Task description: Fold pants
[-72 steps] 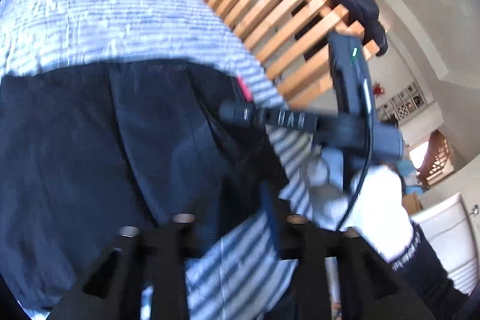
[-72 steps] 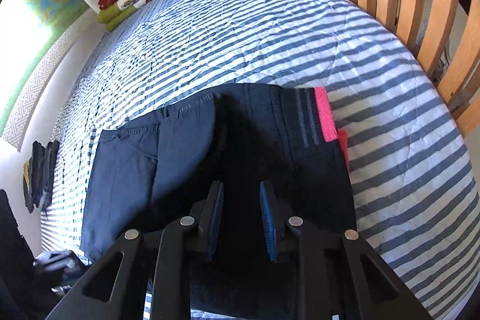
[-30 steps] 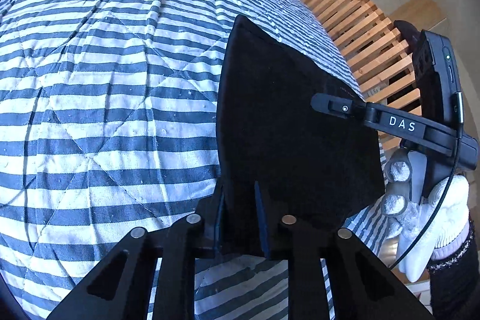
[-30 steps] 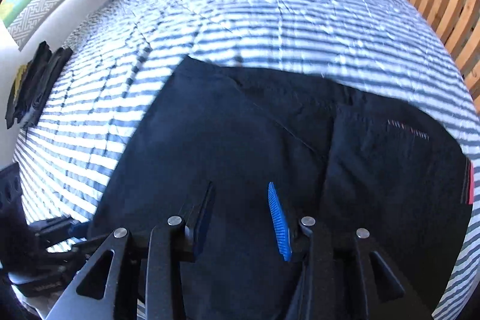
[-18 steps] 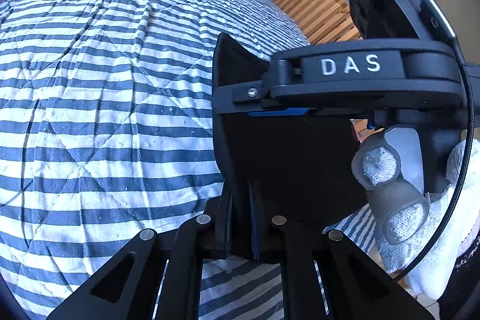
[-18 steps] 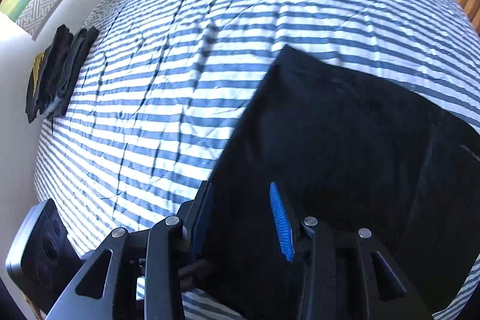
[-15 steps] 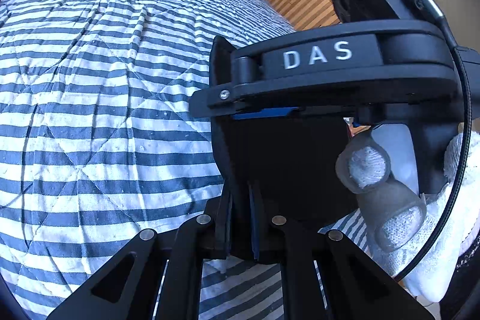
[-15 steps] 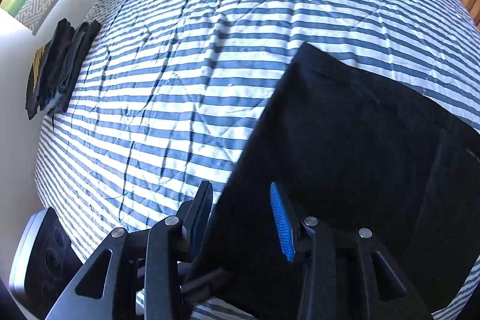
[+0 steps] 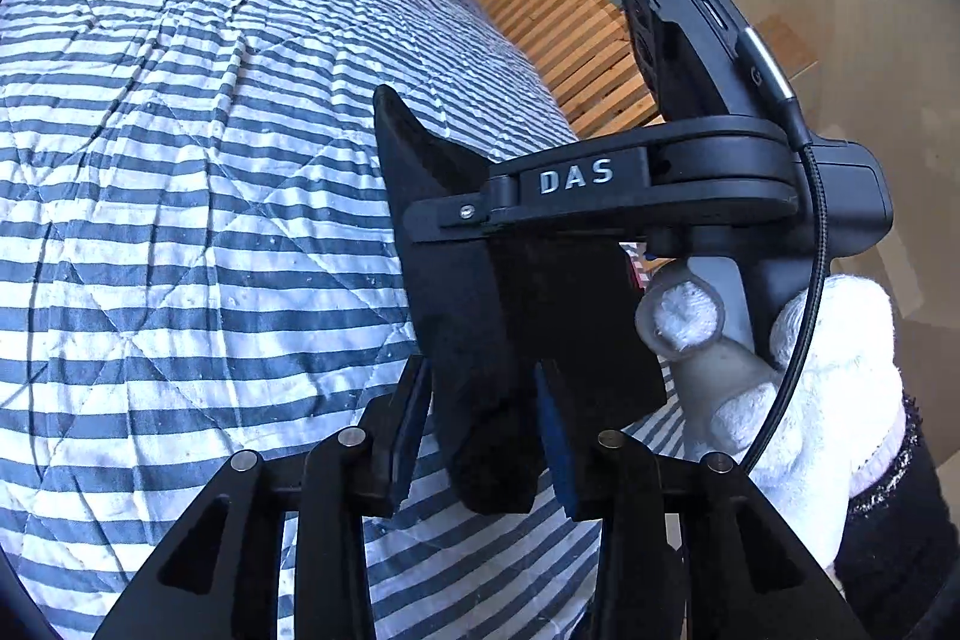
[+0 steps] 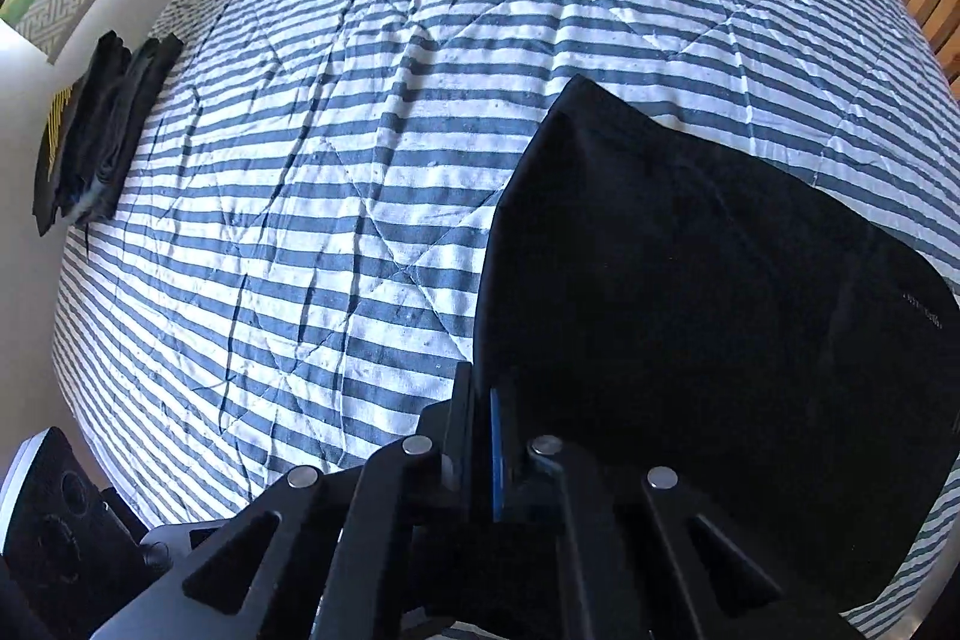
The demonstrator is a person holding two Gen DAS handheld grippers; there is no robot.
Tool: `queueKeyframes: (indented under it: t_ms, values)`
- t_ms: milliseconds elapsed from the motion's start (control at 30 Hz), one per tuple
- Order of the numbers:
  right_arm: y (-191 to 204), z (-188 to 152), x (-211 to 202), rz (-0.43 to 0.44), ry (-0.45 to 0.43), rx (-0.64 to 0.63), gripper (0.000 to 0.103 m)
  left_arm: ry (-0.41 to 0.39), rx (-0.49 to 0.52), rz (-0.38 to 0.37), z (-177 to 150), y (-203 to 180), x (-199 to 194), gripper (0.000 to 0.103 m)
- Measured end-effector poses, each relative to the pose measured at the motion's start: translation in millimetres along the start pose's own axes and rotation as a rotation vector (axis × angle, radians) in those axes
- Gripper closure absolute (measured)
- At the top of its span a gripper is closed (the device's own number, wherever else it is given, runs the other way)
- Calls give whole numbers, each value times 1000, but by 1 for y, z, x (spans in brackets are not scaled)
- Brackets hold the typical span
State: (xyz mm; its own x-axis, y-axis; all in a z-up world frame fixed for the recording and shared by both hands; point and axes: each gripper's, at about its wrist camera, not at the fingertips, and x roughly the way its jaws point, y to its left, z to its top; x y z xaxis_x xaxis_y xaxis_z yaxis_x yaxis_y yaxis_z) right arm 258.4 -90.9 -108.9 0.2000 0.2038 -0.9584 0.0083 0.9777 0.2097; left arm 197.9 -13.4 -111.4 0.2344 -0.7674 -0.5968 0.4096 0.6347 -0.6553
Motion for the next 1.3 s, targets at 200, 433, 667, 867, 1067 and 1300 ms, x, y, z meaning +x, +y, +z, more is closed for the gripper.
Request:
queueKeyframes:
  t_ms: [200,433,667,867,1067,1300]
  values:
    - [-30,-12,-49,79,-102,52,100,-4,14,-36,3,-2,-10,65]
    - [-96,-49,-104,102,-208,144,100,25,60,-90,5,-30,9,59]
    - [-200,-88,-140,130,-310,336,100,136,164,-90,-6,-73,63,59]
    - [-279,-132,-157,95,-374,468,100,205,235,-105,-6,-114,122,59]
    - [-346,-161,-125,63,-325,585,100,264,302,-75,-11,-139,185,59]
    - [-354,-159,-102,-106,-267,535,91,313,286,-23,-12,-130,218,59]
